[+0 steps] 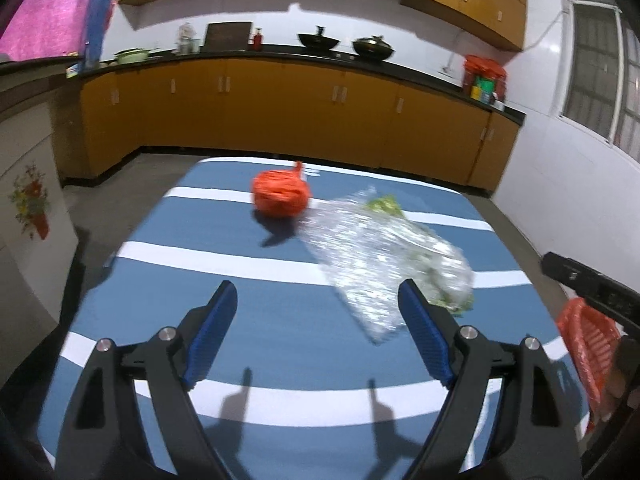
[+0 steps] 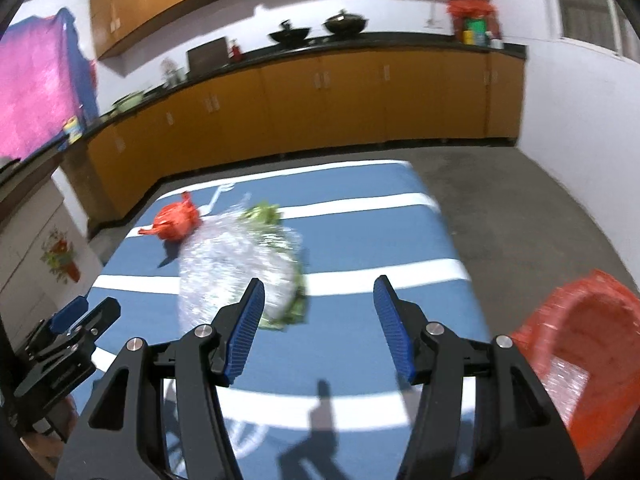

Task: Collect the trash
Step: 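Grasp the clear plastic bag with the right tool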

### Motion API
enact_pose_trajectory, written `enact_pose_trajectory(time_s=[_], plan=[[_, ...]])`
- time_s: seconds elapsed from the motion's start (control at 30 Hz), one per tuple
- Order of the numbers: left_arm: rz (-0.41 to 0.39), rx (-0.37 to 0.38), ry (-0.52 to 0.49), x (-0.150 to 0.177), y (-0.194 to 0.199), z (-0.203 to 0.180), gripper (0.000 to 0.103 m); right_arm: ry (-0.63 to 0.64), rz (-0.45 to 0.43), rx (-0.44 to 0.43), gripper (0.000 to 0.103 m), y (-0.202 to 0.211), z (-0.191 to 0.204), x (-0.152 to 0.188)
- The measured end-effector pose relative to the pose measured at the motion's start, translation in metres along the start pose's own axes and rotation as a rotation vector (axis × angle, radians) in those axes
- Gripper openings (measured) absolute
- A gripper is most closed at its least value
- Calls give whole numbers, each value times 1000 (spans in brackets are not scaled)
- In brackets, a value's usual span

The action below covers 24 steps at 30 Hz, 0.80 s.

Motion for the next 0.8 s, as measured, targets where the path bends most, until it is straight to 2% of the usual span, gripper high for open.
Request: enact_pose_trajectory(time_s=[0.17, 0.53, 0.67, 0.8], plan=[[-12, -48, 33, -5, 0, 29, 81, 56, 29, -25, 57, -35, 30, -2], [-5, -70, 74, -8, -7, 50, 83, 132, 108, 42, 56, -84, 37, 14], [3, -54, 73, -8, -14, 44, 83, 156, 150, 51, 38, -92, 36, 25], [16, -27, 57, -7, -21, 29, 83, 148, 160, 54, 31, -88, 28, 30]])
Point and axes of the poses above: each gripper's, at about its wrist camera, not at the fingertips, and y roughly against the way its jaws point, z to its left, x to its underside, the point moved 8 cm from there along -y, roughly the way its jaws point, and after that the axes turned 6 degrees about -z, right-handed, at the moved point
